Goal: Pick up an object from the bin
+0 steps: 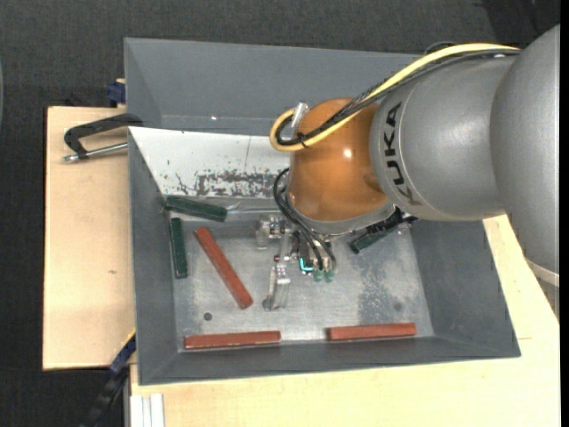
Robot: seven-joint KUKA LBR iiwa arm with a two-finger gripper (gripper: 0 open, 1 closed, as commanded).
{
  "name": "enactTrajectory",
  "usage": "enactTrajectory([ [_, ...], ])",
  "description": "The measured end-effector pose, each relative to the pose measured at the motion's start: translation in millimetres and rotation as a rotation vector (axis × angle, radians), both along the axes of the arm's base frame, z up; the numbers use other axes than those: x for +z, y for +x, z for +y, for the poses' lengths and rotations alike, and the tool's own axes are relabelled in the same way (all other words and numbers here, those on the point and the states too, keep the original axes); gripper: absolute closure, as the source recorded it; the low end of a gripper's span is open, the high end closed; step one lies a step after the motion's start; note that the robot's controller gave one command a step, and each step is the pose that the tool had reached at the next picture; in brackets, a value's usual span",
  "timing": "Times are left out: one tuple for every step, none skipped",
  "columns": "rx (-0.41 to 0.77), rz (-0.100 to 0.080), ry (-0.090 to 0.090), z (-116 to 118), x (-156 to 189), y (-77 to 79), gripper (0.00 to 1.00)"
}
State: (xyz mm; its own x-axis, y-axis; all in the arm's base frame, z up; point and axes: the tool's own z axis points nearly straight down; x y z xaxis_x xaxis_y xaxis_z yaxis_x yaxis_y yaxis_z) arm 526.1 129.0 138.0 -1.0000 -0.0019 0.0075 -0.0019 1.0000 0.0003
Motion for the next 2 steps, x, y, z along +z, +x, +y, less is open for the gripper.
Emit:
enactTrajectory([
  [-0.001,-0.006,0.001,-1,3,1.5,0.00],
  [0.057,-0.012,0.001,-2,-6,-9.3,0.00],
])
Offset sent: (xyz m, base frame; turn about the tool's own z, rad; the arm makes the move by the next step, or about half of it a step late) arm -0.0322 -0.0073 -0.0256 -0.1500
